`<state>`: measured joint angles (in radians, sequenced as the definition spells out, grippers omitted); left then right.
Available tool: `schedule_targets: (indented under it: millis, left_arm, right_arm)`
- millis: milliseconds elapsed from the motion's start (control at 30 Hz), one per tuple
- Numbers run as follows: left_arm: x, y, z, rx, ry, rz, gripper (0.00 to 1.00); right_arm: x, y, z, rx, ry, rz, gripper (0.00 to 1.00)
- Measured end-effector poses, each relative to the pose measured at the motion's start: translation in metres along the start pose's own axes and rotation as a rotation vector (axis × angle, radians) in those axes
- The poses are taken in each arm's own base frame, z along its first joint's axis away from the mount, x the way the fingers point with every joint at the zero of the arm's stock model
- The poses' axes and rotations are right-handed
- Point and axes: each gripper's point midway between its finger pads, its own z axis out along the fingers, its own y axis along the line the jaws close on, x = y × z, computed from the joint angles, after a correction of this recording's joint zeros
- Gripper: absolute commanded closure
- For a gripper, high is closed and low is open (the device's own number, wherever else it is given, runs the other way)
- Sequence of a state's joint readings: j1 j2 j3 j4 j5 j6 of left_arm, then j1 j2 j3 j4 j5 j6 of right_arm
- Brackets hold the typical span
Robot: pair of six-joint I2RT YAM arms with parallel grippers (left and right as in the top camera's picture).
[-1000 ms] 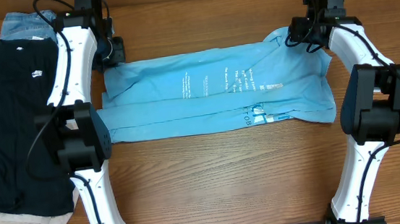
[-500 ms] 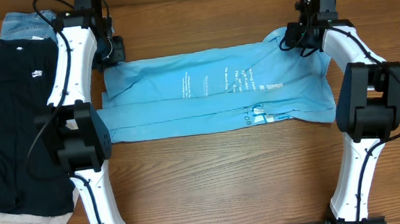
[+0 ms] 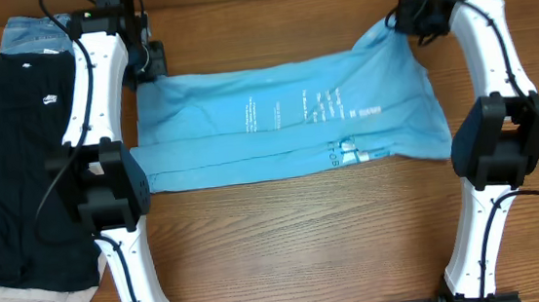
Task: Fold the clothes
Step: 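Grasp the top left and top right edges with both grippers, then fold the top edge down over the folded hem with both grippers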
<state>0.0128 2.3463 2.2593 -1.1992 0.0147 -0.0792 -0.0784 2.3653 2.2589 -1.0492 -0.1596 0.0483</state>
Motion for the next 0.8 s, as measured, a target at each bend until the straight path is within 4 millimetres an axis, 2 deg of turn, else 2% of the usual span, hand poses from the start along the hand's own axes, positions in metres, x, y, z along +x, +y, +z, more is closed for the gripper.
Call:
schedule_targets:
  millis: [67,133,233,400,567,667,800]
  left_arm:
    - [-0.007,-0.001,-0.015,0.002,-0.021,0.000,0.96]
    - [-0.009,-0.001,-0.026,0.002,-0.028,0.000,0.96]
    - [-0.010,-0.001,-0.040,0.002,-0.034,0.000,0.96]
    - [0.007,0.003,-0.047,-0.005,0.035,-0.008,0.96]
    - [0.034,0.012,-0.050,-0.016,0.148,-0.022,0.96]
    - [0.052,0.013,-0.054,-0.020,0.222,-0.024,0.96]
    - [0.069,0.012,-0.058,-0.022,0.294,-0.025,0.96]
  right_arm:
    - [-0.011,0.007,-0.033,0.000,-0.011,0.001,0.96]
    - [0.002,0.009,-0.056,0.009,0.053,0.016,0.96]
    - [0.019,0.004,-0.078,0.023,0.127,0.055,0.96]
    - [0.050,-0.025,-0.092,0.041,0.261,0.155,0.96]
    - [0.059,-0.056,-0.102,0.058,0.294,0.236,0.96]
    - [0.059,-0.062,-0.104,0.051,0.290,0.255,0.96]
    - [0.058,-0.061,-0.104,0.042,0.290,0.255,0.96]
